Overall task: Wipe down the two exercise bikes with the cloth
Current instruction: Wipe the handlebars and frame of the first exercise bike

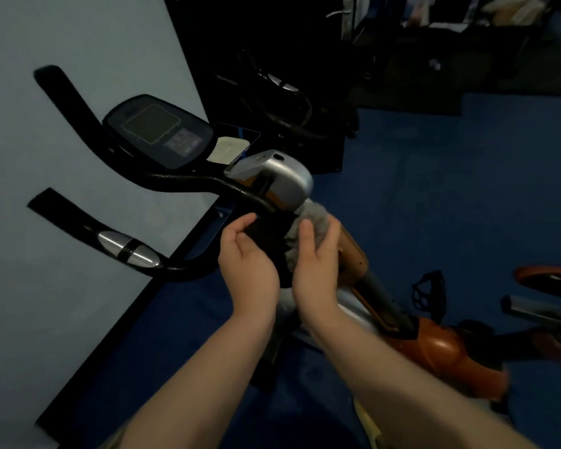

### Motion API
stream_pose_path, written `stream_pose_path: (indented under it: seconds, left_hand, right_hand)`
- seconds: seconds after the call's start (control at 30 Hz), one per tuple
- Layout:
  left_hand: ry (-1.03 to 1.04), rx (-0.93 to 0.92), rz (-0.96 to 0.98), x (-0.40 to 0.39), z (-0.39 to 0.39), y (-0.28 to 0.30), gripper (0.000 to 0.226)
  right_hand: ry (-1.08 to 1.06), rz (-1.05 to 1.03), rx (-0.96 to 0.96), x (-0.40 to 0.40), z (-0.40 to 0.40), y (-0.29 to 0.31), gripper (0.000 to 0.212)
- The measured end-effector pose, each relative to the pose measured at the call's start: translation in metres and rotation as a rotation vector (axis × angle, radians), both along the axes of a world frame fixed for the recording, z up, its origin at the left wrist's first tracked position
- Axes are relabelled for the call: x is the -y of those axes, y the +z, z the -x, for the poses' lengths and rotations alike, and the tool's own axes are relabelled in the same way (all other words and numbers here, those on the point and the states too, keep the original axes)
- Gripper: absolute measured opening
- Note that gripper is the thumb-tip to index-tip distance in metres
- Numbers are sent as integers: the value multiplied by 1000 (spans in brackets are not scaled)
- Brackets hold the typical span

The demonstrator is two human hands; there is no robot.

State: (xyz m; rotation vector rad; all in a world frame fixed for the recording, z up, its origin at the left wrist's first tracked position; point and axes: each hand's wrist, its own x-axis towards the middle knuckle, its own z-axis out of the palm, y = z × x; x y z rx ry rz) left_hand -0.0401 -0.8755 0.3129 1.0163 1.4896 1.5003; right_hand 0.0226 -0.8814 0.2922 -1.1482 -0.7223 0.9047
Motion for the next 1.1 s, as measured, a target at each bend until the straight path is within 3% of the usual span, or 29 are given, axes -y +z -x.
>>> stream_pose_path:
  seconds: [0.13,0.3,0.4,0.57,0.77,0.93,1.07,1.1]
  left_hand:
    - [-24,20,-10,0,1,-1,34]
    - [-36,23,-1,-1,2,1,32]
    - [-66,14,2,-1,4,1,29]
    - [-63,-34,2,-2,5,1,29]
    - [-44,-4,27,2,5,0,32]
    - [20,-29,0,14,1,-4,39]
    - [26,-175,21,28,8,-10,42]
    - [58,-189,27,31,9,-11,42]
  right_hand:
    - [73,14,36,18,1,-12,17]
    - [163,-95,537,-13,-25,6,25]
    - [141,-109,680,-5,-21,-6,35]
    - [518,-113,1004,-37,-56,28,31]
    - [903,-36,950,-49,-88,40,30]
    - [871,-179,1378,-71,-64,56,27]
    - [1155,-188,1214,-81,-85,57,28]
    - [1203,-189,1260,-86,-89,60,28]
